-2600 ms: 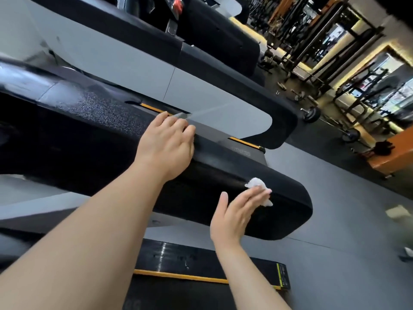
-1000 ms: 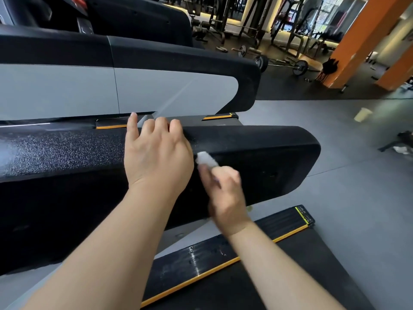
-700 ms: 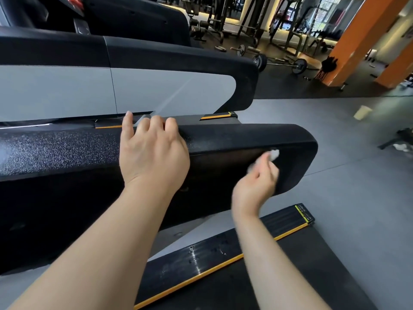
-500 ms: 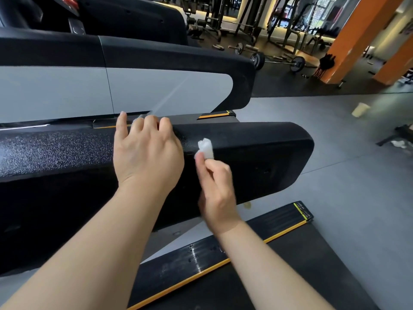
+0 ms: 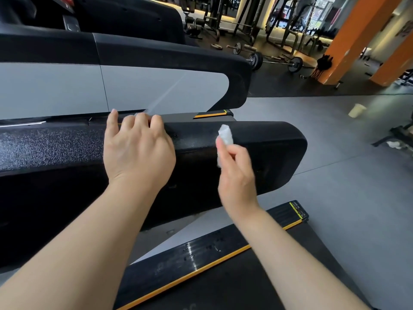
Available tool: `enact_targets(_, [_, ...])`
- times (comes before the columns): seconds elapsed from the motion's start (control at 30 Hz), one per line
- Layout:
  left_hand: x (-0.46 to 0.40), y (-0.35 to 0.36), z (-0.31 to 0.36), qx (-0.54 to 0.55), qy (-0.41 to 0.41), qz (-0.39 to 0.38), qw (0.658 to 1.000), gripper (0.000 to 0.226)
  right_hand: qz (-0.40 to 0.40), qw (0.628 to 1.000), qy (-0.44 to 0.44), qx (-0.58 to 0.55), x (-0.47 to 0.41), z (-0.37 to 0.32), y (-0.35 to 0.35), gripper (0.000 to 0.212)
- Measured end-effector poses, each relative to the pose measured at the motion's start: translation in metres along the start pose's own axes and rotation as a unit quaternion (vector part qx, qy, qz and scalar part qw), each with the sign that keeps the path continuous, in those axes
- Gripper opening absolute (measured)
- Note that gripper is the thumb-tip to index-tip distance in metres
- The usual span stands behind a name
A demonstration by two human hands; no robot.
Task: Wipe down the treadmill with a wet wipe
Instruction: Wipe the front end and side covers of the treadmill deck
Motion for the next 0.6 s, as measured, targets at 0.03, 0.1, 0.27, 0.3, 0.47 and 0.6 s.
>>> enact_targets(0.03, [0.000,0.000,0.000,-0.001,-0.001,-0.004,1.000,0.036,0.004,0.997,0.072,-0.017,-0.007,0.019,-0.008,0.025])
enact_targets(0.1, [0.000,0.001,-0.001,-0.001,-0.003,-0.009,1.000,0.040,0.081,0.960,0.264,-0.047,-0.015,0.065,-0.030,0.013])
enact_targets(0.27, [0.000,0.002,-0.002,-0.003,-0.011,-0.020,1.000,0.042,0.182,0.893,0.392,-0.128,0.003,0.052,-0.016,0.033])
enact_targets(0.3, [0.000,0.002,-0.001,-0.002,-0.012,-0.029,1.000,0.041,0.167,0.902,0.375,-0.136,0.009,0.034,-0.006,0.034])
enact_targets(0.47, [0.001,0.000,0.000,-0.004,-0.026,-0.060,0.998,0.053,0.006,0.973,0.206,-0.101,0.028,-0.020,0.007,0.028])
enact_targets(0.6, [-0.002,-0.008,0.024,0.037,-0.022,-0.046,0.998,0.054,0.029,0.863,0.450,-0.228,0.038,0.056,0.011,0.018])
Point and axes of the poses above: each hand's wrist, its own x-axis away from the middle knuckle, its own y-axis out of the palm, z = x × y, the point moved 8 cm from there along -x, towards the middle knuckle, and after that the axes turned 9 degrees about z, right-handed, at the moved point
